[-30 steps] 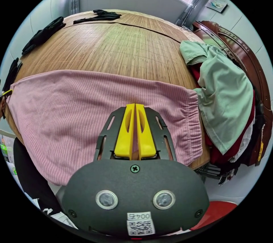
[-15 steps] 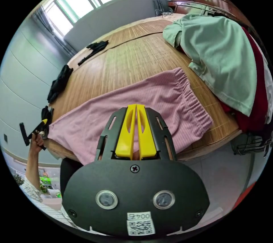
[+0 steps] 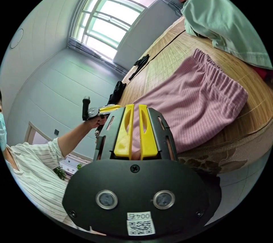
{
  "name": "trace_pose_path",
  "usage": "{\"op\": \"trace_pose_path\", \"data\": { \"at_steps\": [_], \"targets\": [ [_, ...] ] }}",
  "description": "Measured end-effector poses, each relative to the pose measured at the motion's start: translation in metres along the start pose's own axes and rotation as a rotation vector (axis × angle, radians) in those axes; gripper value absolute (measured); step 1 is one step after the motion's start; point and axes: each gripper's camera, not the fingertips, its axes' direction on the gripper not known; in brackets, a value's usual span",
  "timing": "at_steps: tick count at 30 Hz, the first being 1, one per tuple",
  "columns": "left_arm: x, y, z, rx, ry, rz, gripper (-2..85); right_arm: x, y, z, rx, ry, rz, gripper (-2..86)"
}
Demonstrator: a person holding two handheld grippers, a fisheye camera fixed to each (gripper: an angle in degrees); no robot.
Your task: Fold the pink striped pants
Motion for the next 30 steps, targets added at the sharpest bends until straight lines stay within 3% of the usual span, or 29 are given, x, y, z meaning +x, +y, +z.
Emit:
{"op": "trace_pose_path", "data": {
  "at_steps": [9, 18, 30],
  "targets": [
    [-0.025, -0.038, 0.017, -0.059, 0.077, 0.089, 3.8, -0.010, -0.005, 0.009, -0.074, 0.070, -0.071, 9.6],
    [-0.024, -0.067, 0.034, -0.128, 0.047, 0.191, 4.2, -0.033, -0.003, 0.057, -0.232, 0.335, -0.159, 8.1],
    [-0.055, -0.084, 0.028, -0.125, 0.145, 0.183, 0.8, -0.046, -0.001, 0.094, -0.295, 0.436, -0.177, 7.8]
  ]
}}
